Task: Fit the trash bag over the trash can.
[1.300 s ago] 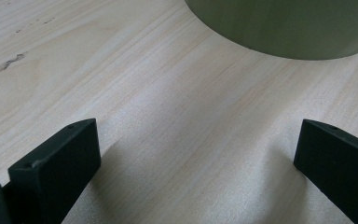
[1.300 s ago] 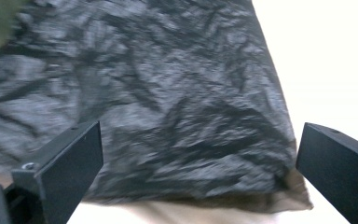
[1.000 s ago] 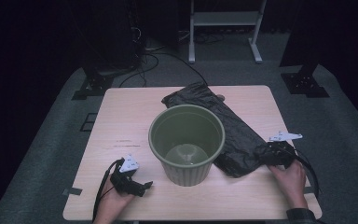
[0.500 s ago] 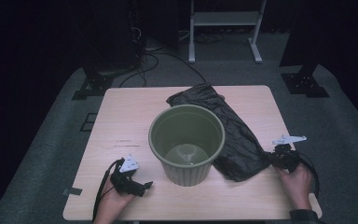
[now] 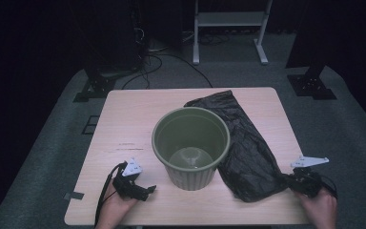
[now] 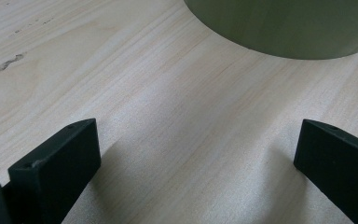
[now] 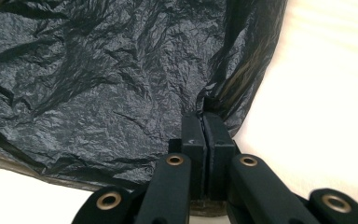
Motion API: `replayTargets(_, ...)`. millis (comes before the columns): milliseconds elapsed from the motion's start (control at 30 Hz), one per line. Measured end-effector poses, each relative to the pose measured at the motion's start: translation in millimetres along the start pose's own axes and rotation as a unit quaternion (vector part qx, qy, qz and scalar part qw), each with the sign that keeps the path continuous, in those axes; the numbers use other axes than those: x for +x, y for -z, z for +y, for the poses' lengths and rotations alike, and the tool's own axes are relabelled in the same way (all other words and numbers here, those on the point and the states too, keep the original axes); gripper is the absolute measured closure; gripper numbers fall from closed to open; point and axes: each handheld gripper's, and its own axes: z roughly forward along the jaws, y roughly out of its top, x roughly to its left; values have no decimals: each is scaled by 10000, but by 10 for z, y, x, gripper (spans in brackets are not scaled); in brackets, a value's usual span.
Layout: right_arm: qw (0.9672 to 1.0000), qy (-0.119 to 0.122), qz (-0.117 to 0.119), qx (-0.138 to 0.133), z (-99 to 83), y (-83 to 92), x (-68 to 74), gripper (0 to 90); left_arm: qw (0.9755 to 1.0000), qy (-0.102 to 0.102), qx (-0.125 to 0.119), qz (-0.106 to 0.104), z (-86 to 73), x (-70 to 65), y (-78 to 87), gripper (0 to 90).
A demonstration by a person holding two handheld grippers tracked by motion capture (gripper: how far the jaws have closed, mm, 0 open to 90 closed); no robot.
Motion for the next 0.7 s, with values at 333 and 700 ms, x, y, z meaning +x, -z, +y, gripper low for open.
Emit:
replayTargets(333, 9999, -93, -110, 4, -295, 256, 3, 662, 10000, 5, 0, 5, 1, -2, -1, 0)
replayTargets(700, 9984, -118, -427, -349, 117, 175, 117, 214, 10000, 5, 0, 5, 1, -2, -1, 0)
